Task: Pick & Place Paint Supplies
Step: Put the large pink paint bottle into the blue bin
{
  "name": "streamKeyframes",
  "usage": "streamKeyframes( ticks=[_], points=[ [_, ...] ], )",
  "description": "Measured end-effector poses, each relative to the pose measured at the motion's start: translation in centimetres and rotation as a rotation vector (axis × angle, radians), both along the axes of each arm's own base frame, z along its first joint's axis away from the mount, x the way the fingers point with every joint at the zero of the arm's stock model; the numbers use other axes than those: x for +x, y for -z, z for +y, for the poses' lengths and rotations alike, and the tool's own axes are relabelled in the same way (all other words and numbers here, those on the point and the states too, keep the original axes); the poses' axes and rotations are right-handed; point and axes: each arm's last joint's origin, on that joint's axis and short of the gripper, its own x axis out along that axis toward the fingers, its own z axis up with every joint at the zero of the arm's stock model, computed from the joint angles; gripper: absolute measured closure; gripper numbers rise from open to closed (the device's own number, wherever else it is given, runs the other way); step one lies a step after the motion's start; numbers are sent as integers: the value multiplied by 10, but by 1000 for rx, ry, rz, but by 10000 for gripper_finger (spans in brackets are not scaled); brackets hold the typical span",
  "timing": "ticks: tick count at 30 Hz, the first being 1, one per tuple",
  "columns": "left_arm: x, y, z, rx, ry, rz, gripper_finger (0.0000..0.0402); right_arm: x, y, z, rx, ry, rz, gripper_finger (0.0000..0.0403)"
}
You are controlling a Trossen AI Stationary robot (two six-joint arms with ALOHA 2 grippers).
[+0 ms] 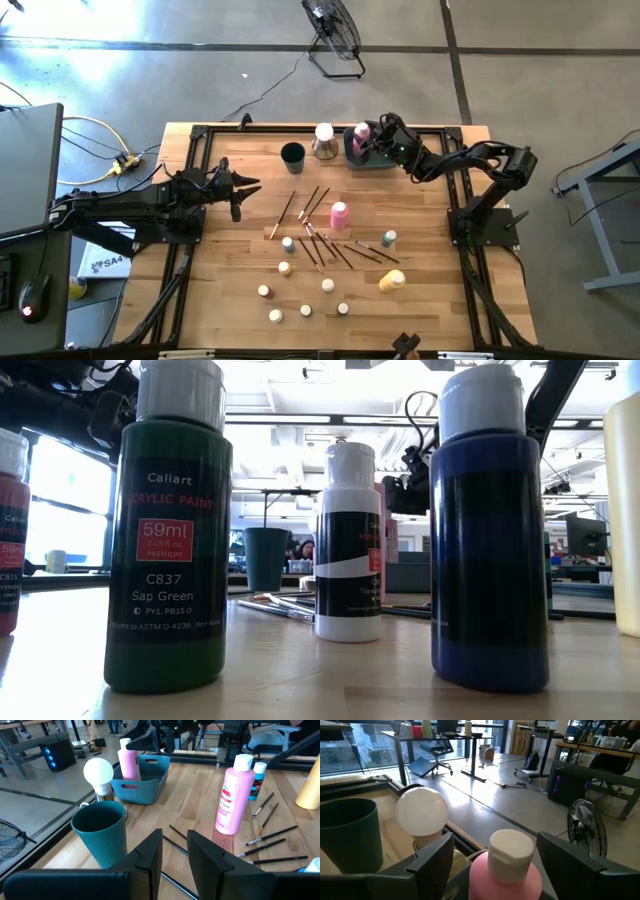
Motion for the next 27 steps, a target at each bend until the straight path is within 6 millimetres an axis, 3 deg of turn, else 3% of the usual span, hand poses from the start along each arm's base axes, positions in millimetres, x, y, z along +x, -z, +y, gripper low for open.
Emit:
streamKeyframes(
  ticks=[11, 19, 27],
  points=[
    [0, 2, 0, -12, 8, 23, 316, -6, -17, 16, 11, -34, 113, 122],
    [0, 2, 0, -16, 8, 21, 316, -17, -48, 43, -1, -99, 125, 123],
    [0, 3, 0, -18, 12, 26, 316, -42, -76, 74, 7, -179, 169, 123]
  ],
)
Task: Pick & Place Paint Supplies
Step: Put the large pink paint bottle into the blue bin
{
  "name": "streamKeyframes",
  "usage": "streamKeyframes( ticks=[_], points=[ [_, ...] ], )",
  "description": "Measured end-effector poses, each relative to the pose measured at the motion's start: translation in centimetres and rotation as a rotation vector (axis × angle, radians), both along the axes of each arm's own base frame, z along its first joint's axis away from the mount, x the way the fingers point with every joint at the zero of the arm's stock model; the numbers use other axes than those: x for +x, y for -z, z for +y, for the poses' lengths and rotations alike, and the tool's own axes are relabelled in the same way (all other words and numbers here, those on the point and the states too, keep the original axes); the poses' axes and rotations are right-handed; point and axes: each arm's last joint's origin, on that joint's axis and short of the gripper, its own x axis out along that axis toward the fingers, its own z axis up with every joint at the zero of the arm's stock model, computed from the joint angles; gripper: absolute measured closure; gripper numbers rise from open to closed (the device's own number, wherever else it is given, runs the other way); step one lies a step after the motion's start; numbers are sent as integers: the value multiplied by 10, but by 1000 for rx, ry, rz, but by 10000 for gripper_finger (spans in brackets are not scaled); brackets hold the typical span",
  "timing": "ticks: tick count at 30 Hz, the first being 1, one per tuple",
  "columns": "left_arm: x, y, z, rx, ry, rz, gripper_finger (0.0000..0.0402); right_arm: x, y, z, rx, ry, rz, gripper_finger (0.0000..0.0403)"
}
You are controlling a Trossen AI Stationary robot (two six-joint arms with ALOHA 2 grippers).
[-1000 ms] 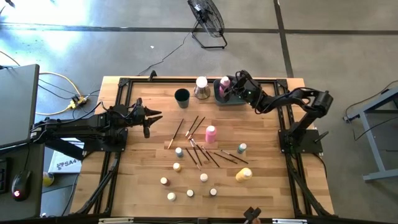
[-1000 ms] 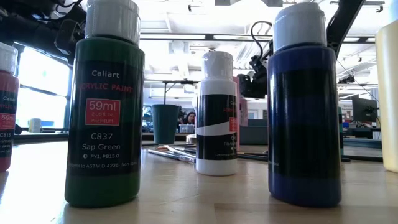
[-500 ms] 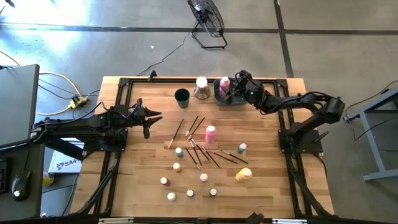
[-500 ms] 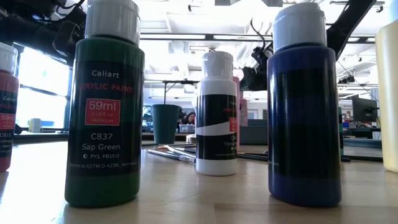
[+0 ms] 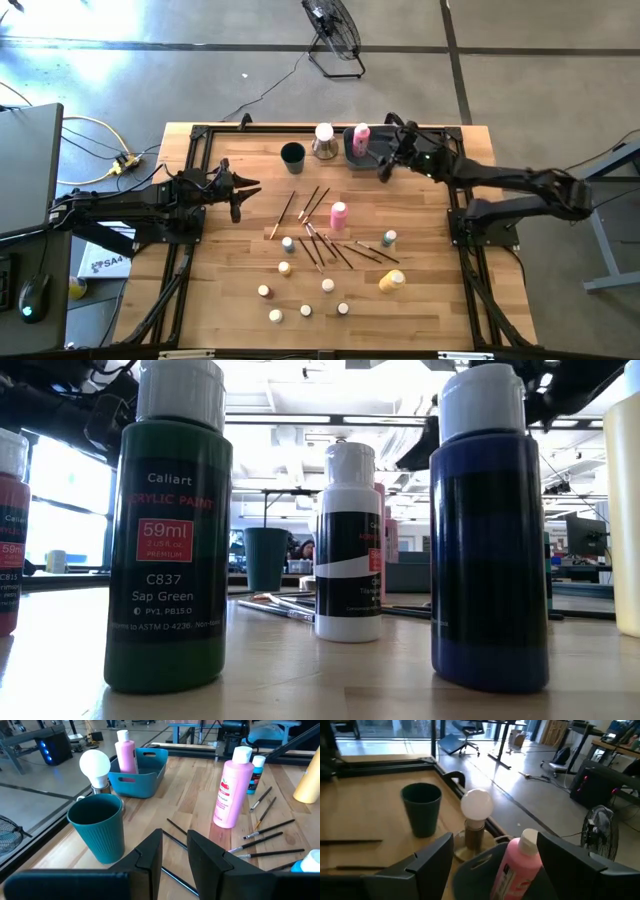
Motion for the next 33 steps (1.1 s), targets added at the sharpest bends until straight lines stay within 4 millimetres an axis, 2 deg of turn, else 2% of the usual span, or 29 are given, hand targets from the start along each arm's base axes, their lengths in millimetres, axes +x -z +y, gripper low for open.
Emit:
streamKeyframes(
  ticks=[6, 11, 14, 19, 26, 33],
  points=[
    [0, 0, 0, -14, -3, -5, 316, -11, -11, 22, 103, -237, -41, 123],
    [0, 0, 0, -14, -3, -5, 316, -10, -14, 38, 220, -534, -81, 123],
    [0, 0, 0, -14, -3, -6, 316, -8, -13, 46, 252, -651, -74, 123],
    [0, 0, 0, -14, -3, -5, 316, -6, -8, 54, 271, -677, -30, 123],
    [0, 0, 0, -14, -3, -5, 316, -5, -1, 60, 266, -615, 12, 123],
    [0, 0, 0, -14, -4, -6, 316, 5, 8, 63, 263, -575, 50, 123]
  ],
)
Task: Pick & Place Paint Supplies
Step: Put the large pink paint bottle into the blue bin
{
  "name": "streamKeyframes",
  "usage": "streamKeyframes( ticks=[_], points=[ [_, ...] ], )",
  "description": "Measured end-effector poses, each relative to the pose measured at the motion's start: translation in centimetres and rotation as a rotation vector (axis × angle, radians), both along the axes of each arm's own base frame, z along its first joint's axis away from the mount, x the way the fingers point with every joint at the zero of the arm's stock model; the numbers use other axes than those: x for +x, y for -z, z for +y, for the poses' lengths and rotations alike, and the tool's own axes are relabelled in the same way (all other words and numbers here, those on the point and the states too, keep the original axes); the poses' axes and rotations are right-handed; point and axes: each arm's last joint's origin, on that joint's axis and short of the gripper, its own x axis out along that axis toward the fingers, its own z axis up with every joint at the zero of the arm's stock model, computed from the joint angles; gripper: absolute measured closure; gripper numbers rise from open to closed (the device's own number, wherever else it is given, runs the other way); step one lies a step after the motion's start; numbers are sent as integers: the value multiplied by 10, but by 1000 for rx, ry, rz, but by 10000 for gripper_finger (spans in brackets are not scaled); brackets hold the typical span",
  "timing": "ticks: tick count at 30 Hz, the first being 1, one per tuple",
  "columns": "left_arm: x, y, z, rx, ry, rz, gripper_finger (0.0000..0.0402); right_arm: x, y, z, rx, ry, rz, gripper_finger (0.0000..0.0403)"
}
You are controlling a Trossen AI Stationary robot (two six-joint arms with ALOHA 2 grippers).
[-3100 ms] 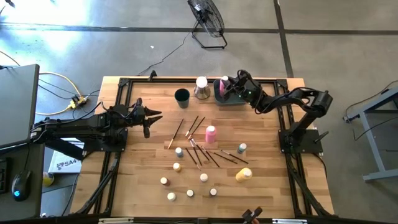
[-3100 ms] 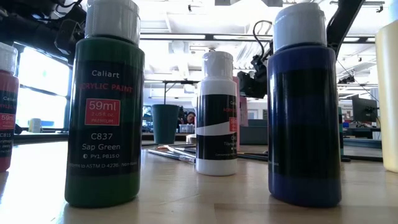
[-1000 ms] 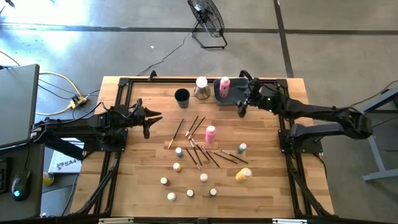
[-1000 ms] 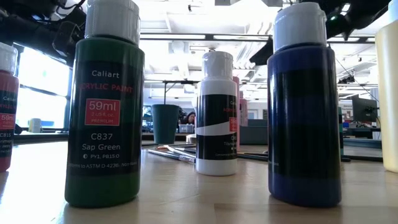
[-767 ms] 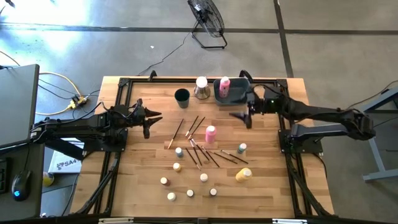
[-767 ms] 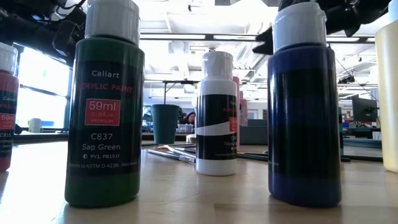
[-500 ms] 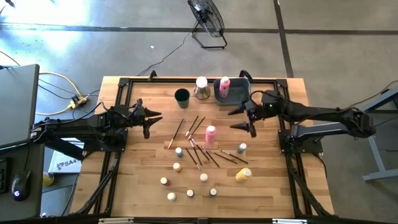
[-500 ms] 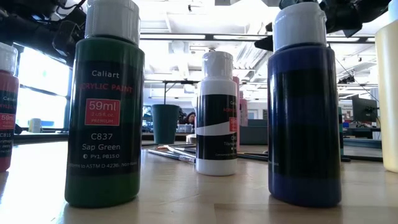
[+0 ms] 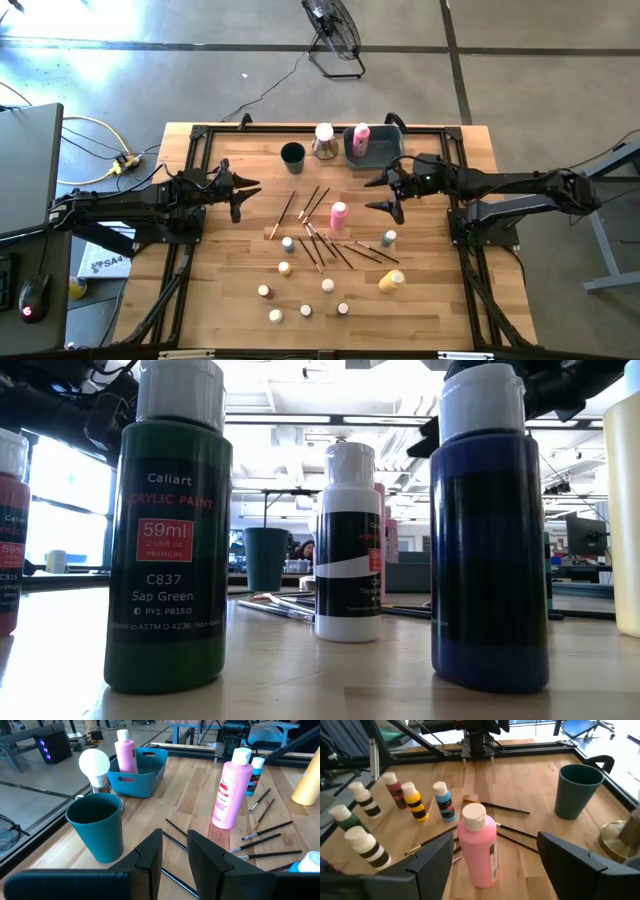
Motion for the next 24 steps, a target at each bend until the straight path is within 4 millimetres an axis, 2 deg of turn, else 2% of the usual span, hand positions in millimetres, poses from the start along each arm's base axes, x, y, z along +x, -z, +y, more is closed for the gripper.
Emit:
streamKeyframes(
  ticks=[8, 24],
  points=[
    [0, 0, 0, 0, -1, 0, 316, 26, 18, 4, -2, -41, -8, 123],
    [0, 0, 0, 1, -3, -1, 316, 48, 36, 2, 44, -27, -32, 123]
  ],
)
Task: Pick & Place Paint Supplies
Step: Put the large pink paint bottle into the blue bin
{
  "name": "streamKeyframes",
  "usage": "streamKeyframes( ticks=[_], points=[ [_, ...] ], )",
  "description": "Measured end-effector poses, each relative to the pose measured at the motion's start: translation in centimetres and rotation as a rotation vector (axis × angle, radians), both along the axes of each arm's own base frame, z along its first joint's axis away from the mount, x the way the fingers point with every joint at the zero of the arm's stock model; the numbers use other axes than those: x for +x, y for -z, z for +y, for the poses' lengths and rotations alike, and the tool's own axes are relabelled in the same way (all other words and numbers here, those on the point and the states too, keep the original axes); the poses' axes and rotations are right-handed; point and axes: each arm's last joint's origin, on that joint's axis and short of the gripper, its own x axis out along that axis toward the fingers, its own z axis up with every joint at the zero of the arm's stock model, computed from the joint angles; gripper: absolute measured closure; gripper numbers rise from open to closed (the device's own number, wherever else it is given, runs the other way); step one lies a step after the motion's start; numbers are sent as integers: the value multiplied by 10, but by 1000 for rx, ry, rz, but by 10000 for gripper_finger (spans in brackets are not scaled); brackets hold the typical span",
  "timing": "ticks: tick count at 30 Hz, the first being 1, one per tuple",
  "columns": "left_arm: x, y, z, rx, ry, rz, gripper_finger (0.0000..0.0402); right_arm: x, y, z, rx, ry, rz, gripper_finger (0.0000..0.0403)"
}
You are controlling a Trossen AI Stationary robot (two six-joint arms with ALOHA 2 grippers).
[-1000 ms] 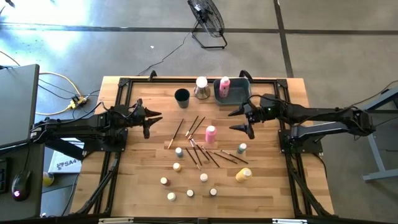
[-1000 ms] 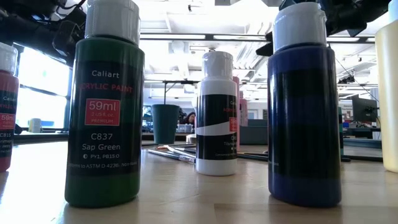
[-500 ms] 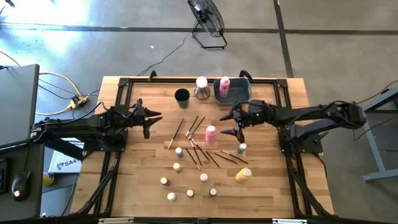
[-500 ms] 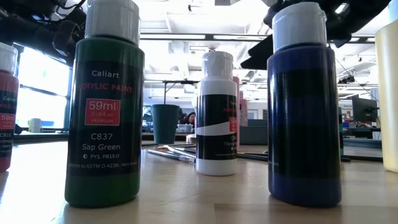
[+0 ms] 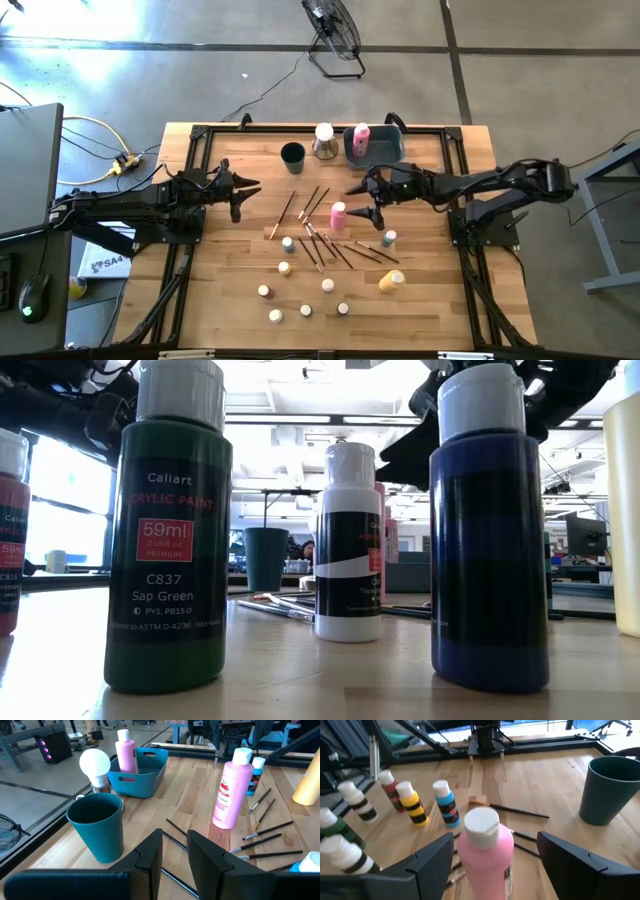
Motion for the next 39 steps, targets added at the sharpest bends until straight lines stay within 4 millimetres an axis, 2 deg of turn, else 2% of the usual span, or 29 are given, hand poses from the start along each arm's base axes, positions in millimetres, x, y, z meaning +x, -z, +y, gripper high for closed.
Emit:
streamKeyframes(
  ticks=[9, 18, 23, 30, 39],
  points=[
    [0, 0, 0, 0, 0, 1, 316, 7, 8, 0, 31, -42, -3, 123],
    [0, 0, 0, 1, -4, 0, 316, 9, 4, 8, 34, -63, -45, 123],
    [0, 0, 0, 1, -5, 1, 316, 10, 4, 10, 1, 7, -42, 123],
    [0, 0, 0, 6, -7, 2, 316, 10, 4, 10, -1, 11, -41, 123],
    [0, 0, 0, 9, -6, 2, 316, 20, 20, 8, -1, 14, -32, 123]
  ],
)
